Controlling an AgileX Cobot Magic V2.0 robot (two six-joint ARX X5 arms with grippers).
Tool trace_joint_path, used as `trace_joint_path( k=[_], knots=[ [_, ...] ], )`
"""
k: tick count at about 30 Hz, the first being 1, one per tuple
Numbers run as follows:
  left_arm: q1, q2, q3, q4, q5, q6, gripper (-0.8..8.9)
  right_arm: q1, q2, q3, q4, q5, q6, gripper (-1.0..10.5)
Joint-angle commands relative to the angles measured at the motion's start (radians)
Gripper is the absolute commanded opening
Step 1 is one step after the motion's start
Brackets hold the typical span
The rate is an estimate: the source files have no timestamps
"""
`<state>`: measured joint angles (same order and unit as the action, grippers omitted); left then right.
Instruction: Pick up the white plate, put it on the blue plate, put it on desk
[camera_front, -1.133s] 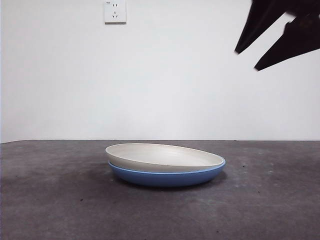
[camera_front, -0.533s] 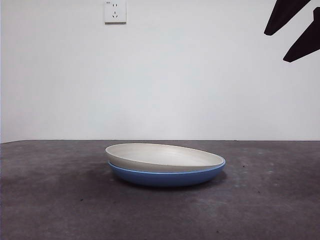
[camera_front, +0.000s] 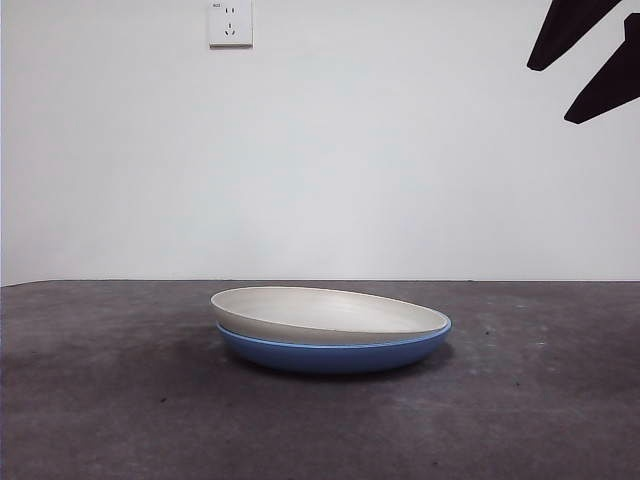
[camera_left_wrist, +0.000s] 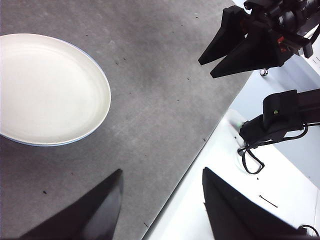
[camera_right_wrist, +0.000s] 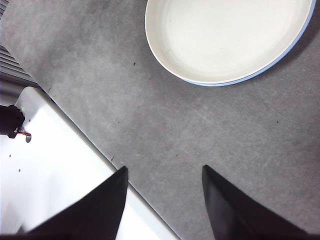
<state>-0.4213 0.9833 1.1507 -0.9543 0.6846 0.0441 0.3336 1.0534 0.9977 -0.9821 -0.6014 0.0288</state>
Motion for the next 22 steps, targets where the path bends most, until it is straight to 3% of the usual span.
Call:
trace_joint_path(
  k=[1,4,6,22],
  knots=[
    [-0.005,0.008,0.01,0.004,0.005,0.02,2.14,0.005,0.006,0.019,0.009,-0.002,-0.017,2.3],
    [-0.005,0.008,0.01,0.005,0.004,0.021,0.08,0.005,0.006,0.019,0.008,-0.002,-0.019,0.9],
    [-0.005,0.008,0.01,0.005,0.005,0.023,0.14,0.005,0.006,0.019,0.009,-0.002,-0.026,0.1],
    [-0.005,0.008,0.01,0.005,0.005,0.023,0.14,0.005,0.006,0.019,0.02,-0.002,-0.037,0.1]
  ],
)
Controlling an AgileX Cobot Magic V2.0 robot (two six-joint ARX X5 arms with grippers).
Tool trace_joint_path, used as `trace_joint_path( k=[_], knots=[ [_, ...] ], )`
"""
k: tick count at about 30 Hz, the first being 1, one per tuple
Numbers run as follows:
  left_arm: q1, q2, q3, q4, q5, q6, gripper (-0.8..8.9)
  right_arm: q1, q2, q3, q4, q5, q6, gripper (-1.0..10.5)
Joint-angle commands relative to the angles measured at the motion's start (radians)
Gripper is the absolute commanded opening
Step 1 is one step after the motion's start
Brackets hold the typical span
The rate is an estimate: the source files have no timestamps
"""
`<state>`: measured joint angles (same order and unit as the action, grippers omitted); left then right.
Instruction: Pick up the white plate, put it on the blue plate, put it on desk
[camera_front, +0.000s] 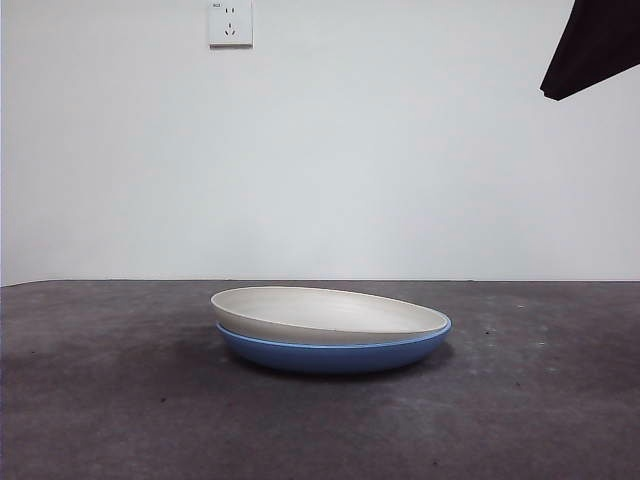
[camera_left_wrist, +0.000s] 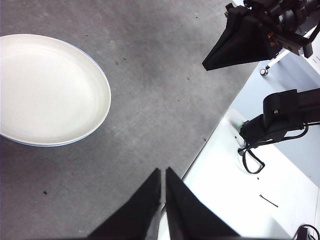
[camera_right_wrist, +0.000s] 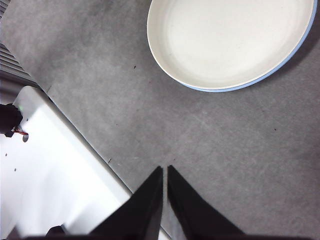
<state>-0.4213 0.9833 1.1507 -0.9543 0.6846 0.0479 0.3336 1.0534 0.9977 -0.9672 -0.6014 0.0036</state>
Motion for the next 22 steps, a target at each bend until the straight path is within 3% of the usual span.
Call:
trace_joint_path(
  k=[1,14,17,22],
  knots=[
    [-0.005,0.008,0.01,0.005,0.005,0.019,0.14,0.005,0.006,0.019,0.005,-0.002,-0.012,0.1],
    [-0.004,0.002,0.01,0.01,0.004,-0.003,0.14,0.005,0.006,0.019,0.005,-0.002,-0.012,0.1],
    [0.019,-0.039,0.01,0.023,-0.013,0.094,0.14,0.005,0.006,0.019,0.005,-0.002,-0.012,0.1],
    [0.163,-0.148,-0.007,0.244,-0.016,0.18,0.14,0.005,0.006,0.019,0.006,-0.002,-0.012,0.1]
  ],
)
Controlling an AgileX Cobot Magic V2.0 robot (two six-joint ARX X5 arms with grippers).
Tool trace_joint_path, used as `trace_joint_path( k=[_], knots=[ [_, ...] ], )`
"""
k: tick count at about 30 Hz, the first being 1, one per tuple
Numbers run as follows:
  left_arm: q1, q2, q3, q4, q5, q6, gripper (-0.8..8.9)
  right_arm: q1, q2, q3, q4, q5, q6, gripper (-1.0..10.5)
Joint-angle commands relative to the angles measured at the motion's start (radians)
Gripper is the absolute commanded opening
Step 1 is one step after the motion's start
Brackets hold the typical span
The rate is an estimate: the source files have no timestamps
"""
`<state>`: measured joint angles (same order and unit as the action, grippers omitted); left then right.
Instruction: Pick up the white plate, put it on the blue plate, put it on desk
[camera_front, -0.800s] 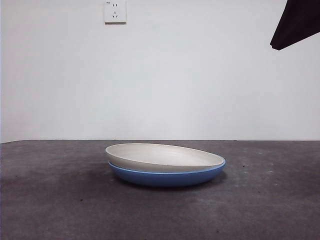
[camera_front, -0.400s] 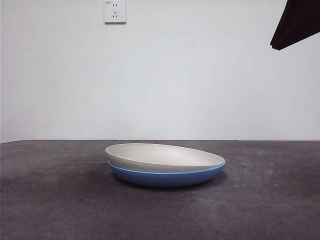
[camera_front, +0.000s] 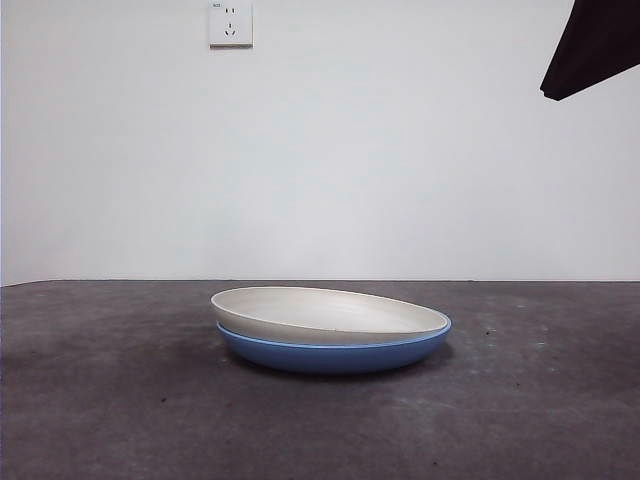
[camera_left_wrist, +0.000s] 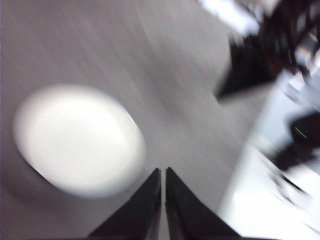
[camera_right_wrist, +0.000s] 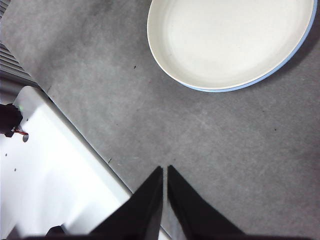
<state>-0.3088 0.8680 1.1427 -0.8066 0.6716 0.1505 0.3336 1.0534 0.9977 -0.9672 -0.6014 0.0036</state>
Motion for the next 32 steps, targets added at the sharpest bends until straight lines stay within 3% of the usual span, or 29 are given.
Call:
trace_joint_path(
  k=[1,4,8,14,19,32],
  knots=[
    [0.08,-0.055,-0.008,0.142,-0.004,0.085,0.15,0.005,0.006,0.019,0.006,-0.002,-0.012,0.1],
    [0.178,-0.144,-0.066,0.295,-0.072,0.084,0.15,0.005,0.006,0.019,0.006,-0.002,-0.012,0.1],
    [0.27,-0.277,-0.196,0.461,-0.284,0.072,0.15,0.005,0.006,0.019,0.006,-0.002,-0.012,0.1],
    [0.337,-0.459,-0.427,0.59,-0.511,0.066,0.15,0.005,0.006,0.019,0.006,-0.002,-0.012,0.1],
    [0.359,-0.577,-0.613,0.626,-0.537,0.06,0.15,0.005,0.006,0.019,0.006,-0.002,-0.012,0.1],
    [0.361,-0.794,-0.998,0.695,-0.553,-0.092,0.14,0.005,0.006,0.019,0.006,-0.002,-0.012,0.1]
  ],
)
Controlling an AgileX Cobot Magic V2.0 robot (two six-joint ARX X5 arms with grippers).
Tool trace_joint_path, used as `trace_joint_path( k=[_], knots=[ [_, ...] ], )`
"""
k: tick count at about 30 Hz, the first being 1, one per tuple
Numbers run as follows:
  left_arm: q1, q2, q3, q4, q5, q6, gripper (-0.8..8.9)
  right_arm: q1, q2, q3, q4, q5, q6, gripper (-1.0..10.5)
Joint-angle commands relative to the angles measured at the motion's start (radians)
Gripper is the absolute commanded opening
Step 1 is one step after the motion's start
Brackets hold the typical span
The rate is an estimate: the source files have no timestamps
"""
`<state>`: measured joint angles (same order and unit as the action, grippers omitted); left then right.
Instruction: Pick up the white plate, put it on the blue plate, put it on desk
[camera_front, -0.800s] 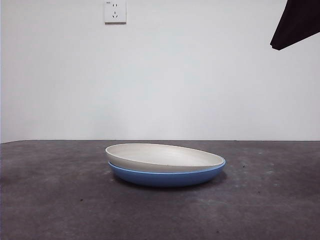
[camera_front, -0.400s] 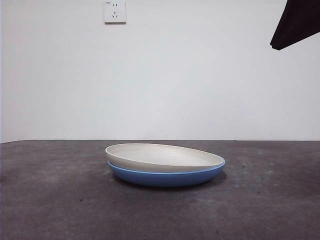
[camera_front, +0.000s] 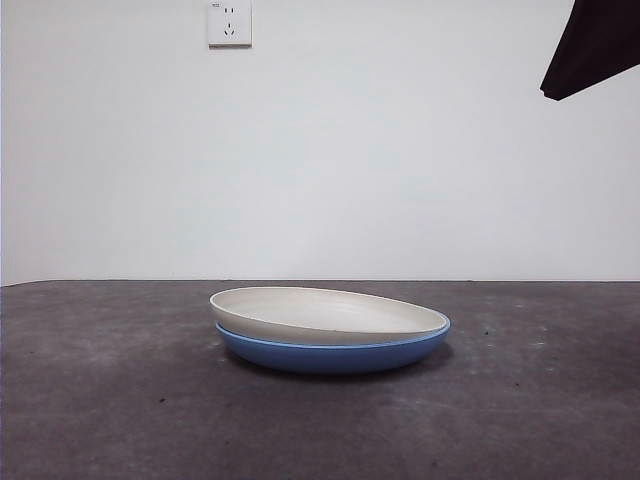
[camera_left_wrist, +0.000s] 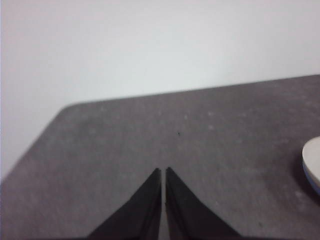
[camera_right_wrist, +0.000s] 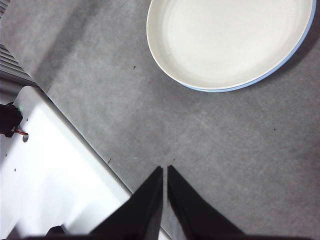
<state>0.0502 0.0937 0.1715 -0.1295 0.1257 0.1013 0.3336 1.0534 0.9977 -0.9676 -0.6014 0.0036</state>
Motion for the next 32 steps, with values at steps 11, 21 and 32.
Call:
trace_joint_path(
  k=[11,21,32],
  knots=[
    [0.002,-0.091,-0.145,0.018,-0.102,-0.054,0.15,0.005,0.006,0.019,0.006,-0.002,-0.012,0.1],
    [0.002,-0.091,-0.16,-0.058,-0.108,-0.077,0.15,0.005,0.006,0.019,0.006,-0.002,-0.012,0.1],
    [0.002,-0.091,-0.16,-0.058,-0.108,-0.08,0.15,0.005,0.006,0.019,0.006,-0.002,-0.012,0.1]
  ],
)
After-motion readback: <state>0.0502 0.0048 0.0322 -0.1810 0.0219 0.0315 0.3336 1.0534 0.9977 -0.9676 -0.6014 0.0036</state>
